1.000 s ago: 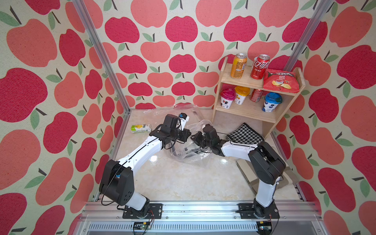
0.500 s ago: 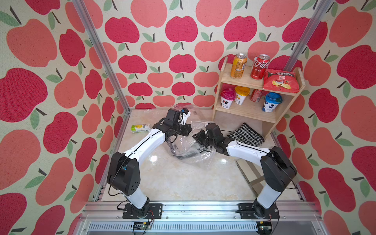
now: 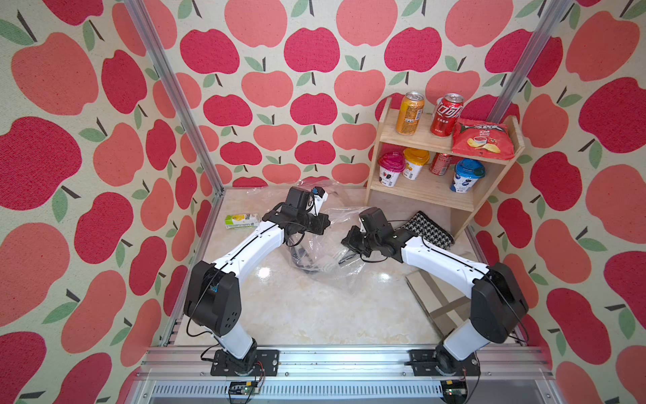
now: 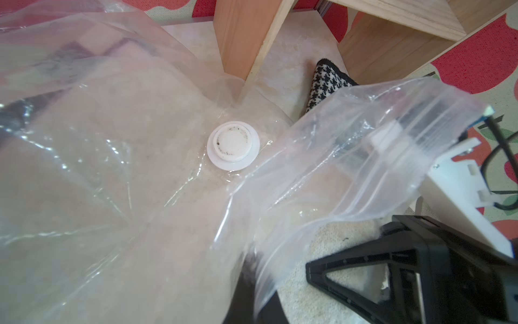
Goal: Take the scarf out of the vacuum bag
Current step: Take out the scarf from the vacuum bag.
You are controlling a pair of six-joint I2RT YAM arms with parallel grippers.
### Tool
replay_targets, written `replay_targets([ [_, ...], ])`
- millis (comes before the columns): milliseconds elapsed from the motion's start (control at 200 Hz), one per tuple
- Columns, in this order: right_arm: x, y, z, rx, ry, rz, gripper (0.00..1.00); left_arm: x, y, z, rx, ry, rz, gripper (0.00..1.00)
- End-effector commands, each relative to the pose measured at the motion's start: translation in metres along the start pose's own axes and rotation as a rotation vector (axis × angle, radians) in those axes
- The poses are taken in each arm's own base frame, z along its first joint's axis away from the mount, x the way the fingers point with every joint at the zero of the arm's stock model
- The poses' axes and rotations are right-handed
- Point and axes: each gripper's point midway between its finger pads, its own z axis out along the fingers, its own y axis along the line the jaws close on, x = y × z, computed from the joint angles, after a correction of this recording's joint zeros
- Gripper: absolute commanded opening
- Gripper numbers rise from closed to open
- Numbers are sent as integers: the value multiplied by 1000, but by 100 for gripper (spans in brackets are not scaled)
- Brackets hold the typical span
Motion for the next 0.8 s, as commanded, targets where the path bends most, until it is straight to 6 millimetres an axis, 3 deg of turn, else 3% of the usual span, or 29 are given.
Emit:
replay_targets([
  [0, 9, -16, -38, 73, 94, -86, 0, 6, 6, 4, -13, 38, -9, 0],
  [340, 42, -62, -96, 191, 303, -100, 0, 10, 17, 13, -61, 84, -45, 0],
  [570, 47, -98, -140, 325, 321, -85, 0, 15, 15, 16, -49, 101, -58, 0],
  [790, 41, -146, -172, 498, 348, -42, 0, 15, 11, 13, -39, 101, -49, 0],
])
